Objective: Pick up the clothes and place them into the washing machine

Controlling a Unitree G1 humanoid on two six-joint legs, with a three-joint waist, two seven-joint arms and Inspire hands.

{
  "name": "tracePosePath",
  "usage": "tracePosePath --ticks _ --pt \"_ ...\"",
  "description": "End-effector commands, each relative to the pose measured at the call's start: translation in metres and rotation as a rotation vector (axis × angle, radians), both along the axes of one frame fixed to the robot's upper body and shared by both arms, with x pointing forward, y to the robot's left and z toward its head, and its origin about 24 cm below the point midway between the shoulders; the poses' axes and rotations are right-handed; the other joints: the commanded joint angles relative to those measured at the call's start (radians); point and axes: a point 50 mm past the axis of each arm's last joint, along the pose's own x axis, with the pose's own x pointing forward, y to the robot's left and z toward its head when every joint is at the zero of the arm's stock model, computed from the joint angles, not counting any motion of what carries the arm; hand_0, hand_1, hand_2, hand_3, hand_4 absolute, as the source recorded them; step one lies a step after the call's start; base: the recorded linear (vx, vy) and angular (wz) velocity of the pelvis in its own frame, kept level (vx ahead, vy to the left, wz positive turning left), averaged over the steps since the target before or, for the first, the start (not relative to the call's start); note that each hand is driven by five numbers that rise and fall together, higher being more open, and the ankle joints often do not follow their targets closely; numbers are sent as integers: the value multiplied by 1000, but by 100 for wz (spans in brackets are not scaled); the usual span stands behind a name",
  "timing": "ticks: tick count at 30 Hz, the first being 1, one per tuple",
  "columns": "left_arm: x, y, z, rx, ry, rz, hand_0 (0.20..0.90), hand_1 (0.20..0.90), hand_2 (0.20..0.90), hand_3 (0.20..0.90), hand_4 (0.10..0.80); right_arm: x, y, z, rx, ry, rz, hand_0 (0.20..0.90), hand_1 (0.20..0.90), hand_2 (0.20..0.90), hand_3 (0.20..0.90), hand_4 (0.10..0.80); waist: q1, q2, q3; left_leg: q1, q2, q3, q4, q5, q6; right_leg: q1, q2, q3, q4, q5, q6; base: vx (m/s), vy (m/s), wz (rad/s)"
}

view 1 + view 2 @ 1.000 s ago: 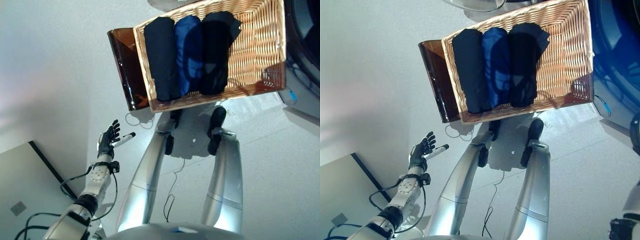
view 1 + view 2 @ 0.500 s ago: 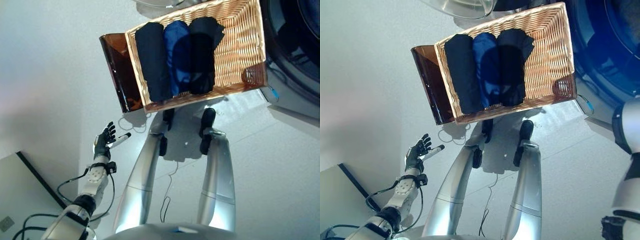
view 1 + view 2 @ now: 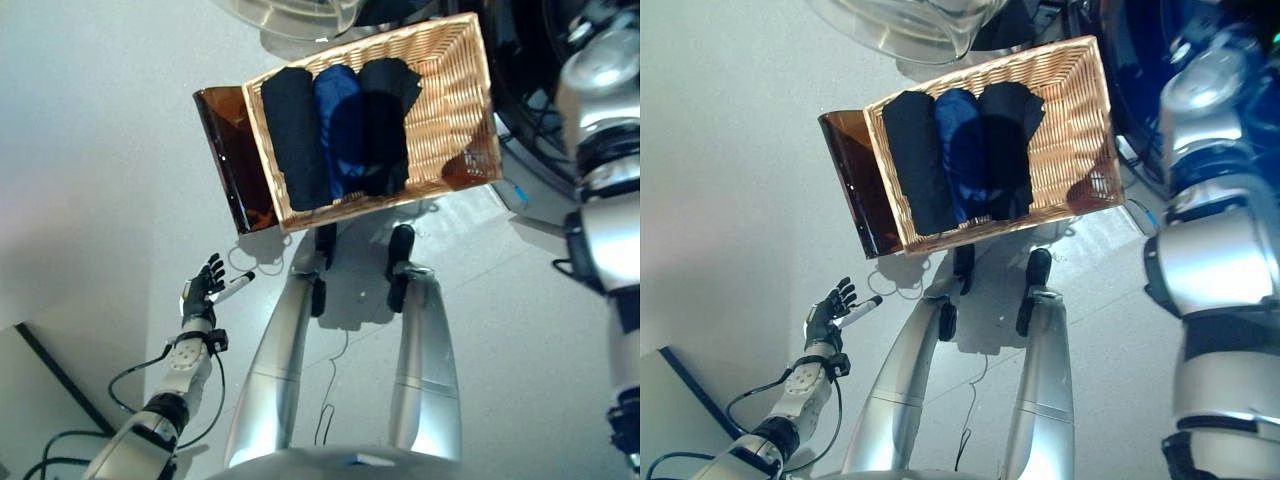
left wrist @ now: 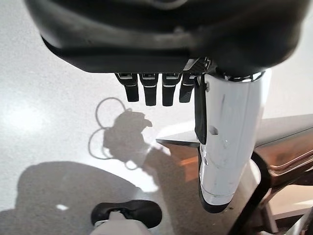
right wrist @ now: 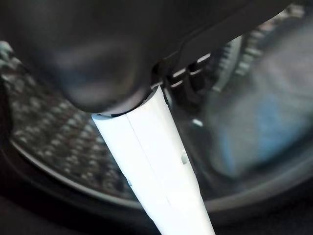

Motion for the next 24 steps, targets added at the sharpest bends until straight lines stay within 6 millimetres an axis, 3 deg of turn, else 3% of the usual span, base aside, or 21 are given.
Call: tracePosePath --ticks 1,9,14,19,20,24 --pt "-36 40 -18 66 106 132 900 900 900 900 800 -10 -9 5 -31 -121 26 900 900 900 900 800 46 26 -91 40 25 -7 -40 -57 -59 111 43 -63 -102 -8 -56 0 0 0" --pt "-34 46 -15 109 106 124 900 900 900 900 800 -1 -3 -59 131 -42 124 900 900 900 900 800 51 3 -84 169 28 -33 -116 -35 -60 248 43 -94 -176 -4 -49 9 -19 1" --pt "-40 51 -19 136 149 119 900 900 900 900 800 -1 12 -125 208 85 214 900 900 900 900 800 56 -25 -77 299 33 -50 -204 -4 -62 383 43 -116 -267 12 -42 60 -32 -3" --pt "-48 54 -25 164 202 107 900 900 900 900 800 -11 38 -193 301 213 337 900 900 900 900 800 53 -69 -84 443 29 -70 -303 25 -61 534 45 -146 -372 29 -29 95 -44 6" --pt "-48 54 -25 165 203 107 900 900 900 900 800 -12 38 -193 301 214 337 900 900 900 900 800 52 -69 -82 447 29 -71 -305 25 -61 538 45 -147 -374 30 -29 76 -24 13" --pt "-54 53 -30 163 237 106 900 900 900 900 800 -23 51 -228 363 277 393 900 900 900 900 800 55 -96 -89 524 27 -82 -350 37 -61 621 41 -162 -424 41 -22 72 -12 2"
